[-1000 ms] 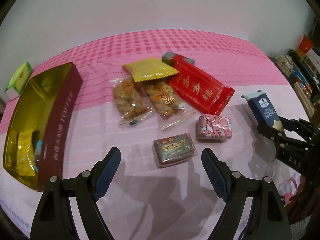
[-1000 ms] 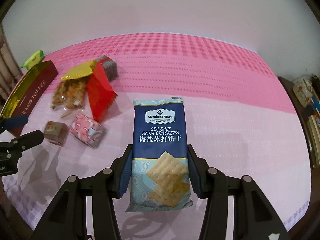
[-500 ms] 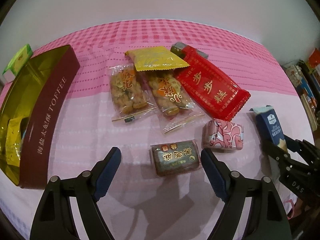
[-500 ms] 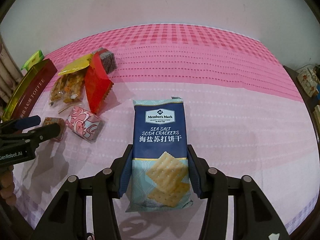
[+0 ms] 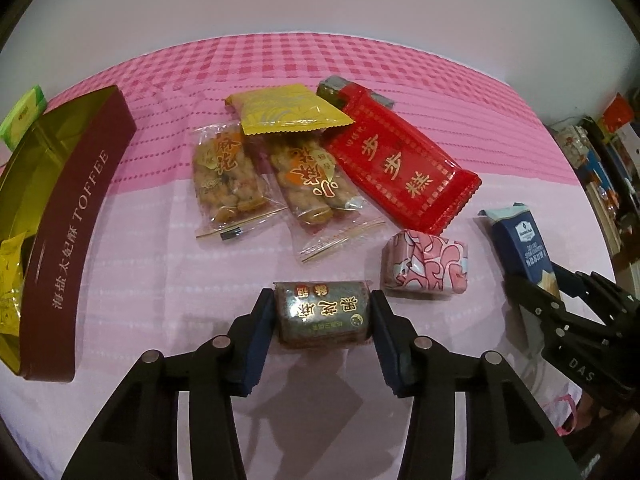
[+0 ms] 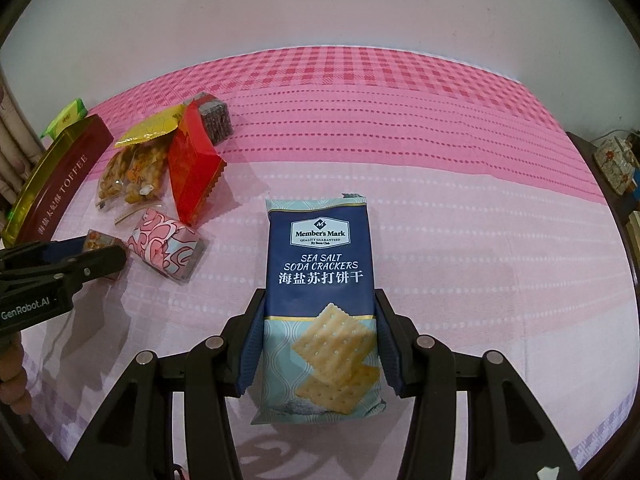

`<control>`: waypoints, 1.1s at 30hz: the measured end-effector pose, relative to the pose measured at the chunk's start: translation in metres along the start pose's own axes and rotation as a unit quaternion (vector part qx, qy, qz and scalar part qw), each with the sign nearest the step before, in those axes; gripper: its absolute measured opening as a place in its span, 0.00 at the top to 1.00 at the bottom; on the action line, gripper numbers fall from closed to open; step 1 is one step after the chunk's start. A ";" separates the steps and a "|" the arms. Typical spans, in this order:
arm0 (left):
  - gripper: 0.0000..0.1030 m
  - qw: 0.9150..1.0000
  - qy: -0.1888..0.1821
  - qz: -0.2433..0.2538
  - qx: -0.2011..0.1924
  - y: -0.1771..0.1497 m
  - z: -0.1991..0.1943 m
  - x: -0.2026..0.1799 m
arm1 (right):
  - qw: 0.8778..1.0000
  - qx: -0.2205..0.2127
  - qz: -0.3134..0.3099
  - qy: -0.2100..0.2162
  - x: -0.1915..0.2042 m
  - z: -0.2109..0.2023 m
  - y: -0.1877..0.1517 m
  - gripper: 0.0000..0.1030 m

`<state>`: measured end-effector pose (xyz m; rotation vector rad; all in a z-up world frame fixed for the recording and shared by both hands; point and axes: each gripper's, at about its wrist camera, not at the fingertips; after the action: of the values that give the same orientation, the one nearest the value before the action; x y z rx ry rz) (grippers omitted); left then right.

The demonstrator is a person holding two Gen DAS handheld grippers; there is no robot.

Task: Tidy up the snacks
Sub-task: 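Place the brown cake box into the tin with the left gripper and release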

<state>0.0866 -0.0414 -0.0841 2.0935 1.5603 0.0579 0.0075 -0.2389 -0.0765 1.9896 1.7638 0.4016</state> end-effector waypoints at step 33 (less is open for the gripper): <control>0.55 0.993 0.088 -0.041 -0.067 0.008 -0.110 0.101 | 1.000 -0.004 -0.013 -0.020 0.007 -0.001 -0.001 0.55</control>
<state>0.0910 0.0905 -0.0126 1.9624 1.6931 0.3182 0.0069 -0.2320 -0.0767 1.9523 1.7596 0.3580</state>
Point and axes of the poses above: each gripper's, at about its wrist camera, not at the fingertips, and z roughly the way its jaws point, x to its left, y to its top, and after that the axes turned 8 degrees about -y, right-handed
